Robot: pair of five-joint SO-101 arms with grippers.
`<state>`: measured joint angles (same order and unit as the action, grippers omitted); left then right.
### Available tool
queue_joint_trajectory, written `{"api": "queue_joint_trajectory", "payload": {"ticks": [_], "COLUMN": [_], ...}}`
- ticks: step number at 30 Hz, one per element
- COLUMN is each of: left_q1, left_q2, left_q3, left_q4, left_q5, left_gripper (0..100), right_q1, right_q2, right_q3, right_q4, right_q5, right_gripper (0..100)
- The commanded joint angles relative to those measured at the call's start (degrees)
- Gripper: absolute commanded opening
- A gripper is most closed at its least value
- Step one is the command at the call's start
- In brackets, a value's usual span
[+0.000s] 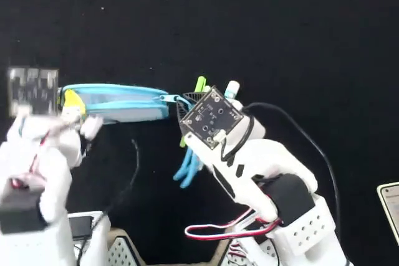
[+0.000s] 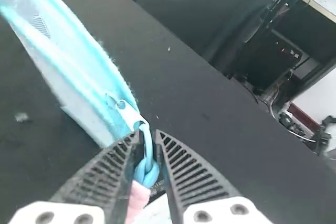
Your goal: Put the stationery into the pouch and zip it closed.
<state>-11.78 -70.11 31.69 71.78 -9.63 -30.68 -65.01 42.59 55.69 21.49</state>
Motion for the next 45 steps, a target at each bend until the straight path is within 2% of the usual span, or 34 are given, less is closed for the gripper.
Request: {"api": "queue_joint_trajectory", "payload": {"ticks": [1, 3, 7, 12, 17, 24, 29, 37, 41, 43, 45], "left_q1": [5.9, 8.7, 9.2, 9.1, 8.7, 0.2, 0.0, 0.0, 0.0, 0.0, 0.0], "left_q2": [15.6, 20.8, 28.9, 32.7, 32.6, 32.6, 32.6, 32.6, 31.6, 29.6, 27.2], "left_q3": [-24.0, -29.8, -36.6, -42.0, -42.2, -40.0, -34.2, -33.5, -33.1, -32.6, -31.6], "left_q4": [13.7, 18.1, 24.2, 28.4, 29.0, 29.0, 29.0, 28.8, 28.9, 28.8, 28.5], "left_q5": [-0.7, -0.5, -0.5, -0.8, -0.8, -1.1, -4.8, -4.5, -4.5, -4.5, -4.5], "left_gripper": [3, 6, 15, 15, 15, 15, 15, 15, 2, 4, 3], "right_q1": [2.3, 2.3, 2.3, 2.4, 2.4, 2.2, 2.1, 2.1, 2.0, 2.0, 2.0], "right_q2": [-0.6, -0.1, 0.0, -0.1, -0.2, 0.1, 0.1, -0.1, -0.2, -0.2, -0.2], "right_q3": [-2.9, -2.2, -1.4, -1.4, -1.4, -1.4, -1.4, -0.5, 3.1, 4.7, 5.5], "right_q4": [1.0, 0.9, 1.3, 2.9, 2.9, 2.4, 1.2, 0.7, -2.3, -4.1, -5.5], "right_q5": [4.6, 5.5, 5.1, 5.2, 5.0, 5.0, 5.0, 5.0, 5.0, 5.0, 4.9], "right_gripper": [1.1, 1.1, 1.1, 1.1, 1.1, 1.1, 1.1, 1.1, 1.1, 1.1, 1.1]}}
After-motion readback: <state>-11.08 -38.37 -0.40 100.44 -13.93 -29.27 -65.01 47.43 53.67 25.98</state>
